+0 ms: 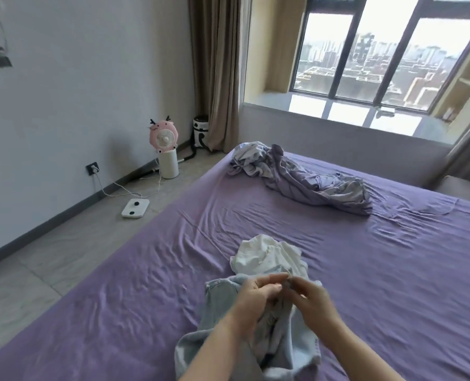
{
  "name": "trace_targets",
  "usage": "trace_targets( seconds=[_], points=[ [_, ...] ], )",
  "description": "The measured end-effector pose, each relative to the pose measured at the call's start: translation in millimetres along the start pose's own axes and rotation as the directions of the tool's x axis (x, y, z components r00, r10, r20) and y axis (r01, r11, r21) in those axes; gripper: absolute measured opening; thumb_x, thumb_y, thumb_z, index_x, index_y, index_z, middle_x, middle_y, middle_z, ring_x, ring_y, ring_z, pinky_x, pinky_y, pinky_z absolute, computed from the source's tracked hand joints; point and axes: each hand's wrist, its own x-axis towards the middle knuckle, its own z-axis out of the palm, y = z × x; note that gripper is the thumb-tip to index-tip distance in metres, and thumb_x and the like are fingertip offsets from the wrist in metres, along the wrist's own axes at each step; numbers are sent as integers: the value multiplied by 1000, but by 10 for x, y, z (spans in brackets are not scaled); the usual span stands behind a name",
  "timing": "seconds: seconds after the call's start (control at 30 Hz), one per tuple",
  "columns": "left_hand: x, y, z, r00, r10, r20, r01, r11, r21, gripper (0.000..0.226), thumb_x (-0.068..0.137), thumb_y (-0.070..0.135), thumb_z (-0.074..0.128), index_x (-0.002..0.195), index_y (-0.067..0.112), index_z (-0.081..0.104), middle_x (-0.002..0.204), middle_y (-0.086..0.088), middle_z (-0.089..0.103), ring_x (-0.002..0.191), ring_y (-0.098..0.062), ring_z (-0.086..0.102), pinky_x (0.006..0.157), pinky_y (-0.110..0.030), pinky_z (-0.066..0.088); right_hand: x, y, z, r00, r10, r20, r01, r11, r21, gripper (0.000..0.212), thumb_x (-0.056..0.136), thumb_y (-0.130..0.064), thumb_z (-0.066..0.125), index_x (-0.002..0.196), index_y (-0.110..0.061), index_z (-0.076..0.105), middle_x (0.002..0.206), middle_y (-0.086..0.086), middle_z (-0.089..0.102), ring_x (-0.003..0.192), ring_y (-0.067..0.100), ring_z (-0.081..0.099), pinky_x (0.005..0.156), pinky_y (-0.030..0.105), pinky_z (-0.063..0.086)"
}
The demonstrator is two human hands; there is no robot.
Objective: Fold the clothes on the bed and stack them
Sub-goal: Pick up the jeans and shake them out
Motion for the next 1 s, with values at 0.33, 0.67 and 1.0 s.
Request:
trace_targets(
  seconds=[0.33,0.67,1.0],
  points=[
    [-625,230,926,988,150,-37,-116,878,464,56,68,11,63,123,15,55,114,-5,54,91,-12,54,85,-25,50,-986,-845,-1533,990,20,-137,45,892,450,16,93,-9,53,83,-12,65,69,-1,60,68,15,52,59,25,47],
    [-1051,-76,1931,971,195,135,-225,576,786,38,64,35,62,91,8,65,88,-11,68,82,-12,57,75,-30,47,-1664,-1023,-2814,938,-18,-347,155,915,372,12,93,-6,53,90,-11,64,83,8,64,79,21,58,70,30,50],
    [-1346,413,3177,999,39,-28,-24,909,417,26,56,20,74,73,3,64,65,-11,63,53,-21,60,57,-30,51,-2809,-106,-2667,935,-344,-80,311,909,-278,90,67,-66,66,139,-53,14,148,-23,9,140,-4,2,108,11,12]
  ],
)
